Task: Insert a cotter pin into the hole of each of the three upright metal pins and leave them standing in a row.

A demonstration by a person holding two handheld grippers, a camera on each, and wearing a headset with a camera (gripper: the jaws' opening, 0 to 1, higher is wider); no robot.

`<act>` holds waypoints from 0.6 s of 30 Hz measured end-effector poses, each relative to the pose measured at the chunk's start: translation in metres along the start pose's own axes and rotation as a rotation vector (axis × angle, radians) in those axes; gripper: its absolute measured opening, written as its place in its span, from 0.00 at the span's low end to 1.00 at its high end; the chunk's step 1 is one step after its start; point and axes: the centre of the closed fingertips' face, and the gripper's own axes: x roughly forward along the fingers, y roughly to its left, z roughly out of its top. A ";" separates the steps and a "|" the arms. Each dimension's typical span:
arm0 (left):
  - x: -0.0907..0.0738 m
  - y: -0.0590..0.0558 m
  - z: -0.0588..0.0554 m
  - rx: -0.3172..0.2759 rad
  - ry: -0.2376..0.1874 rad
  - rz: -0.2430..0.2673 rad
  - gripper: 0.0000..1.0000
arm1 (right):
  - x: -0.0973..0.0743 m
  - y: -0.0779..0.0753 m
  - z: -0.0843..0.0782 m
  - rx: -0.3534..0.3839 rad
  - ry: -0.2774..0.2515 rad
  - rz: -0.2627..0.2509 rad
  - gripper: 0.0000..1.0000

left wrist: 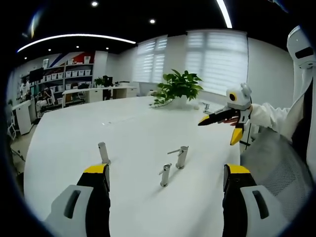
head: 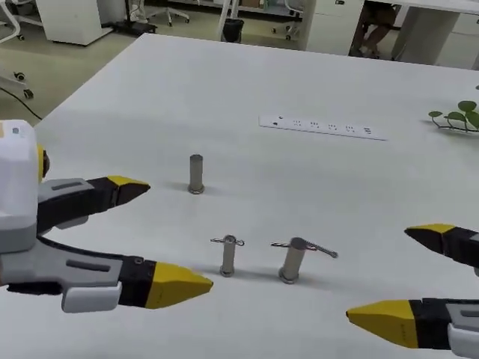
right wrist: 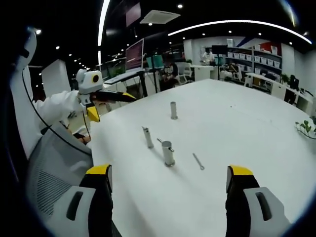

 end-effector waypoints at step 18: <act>0.034 0.077 0.027 0.035 -0.009 0.150 0.83 | -0.005 -0.005 -0.011 0.009 0.043 -0.064 0.92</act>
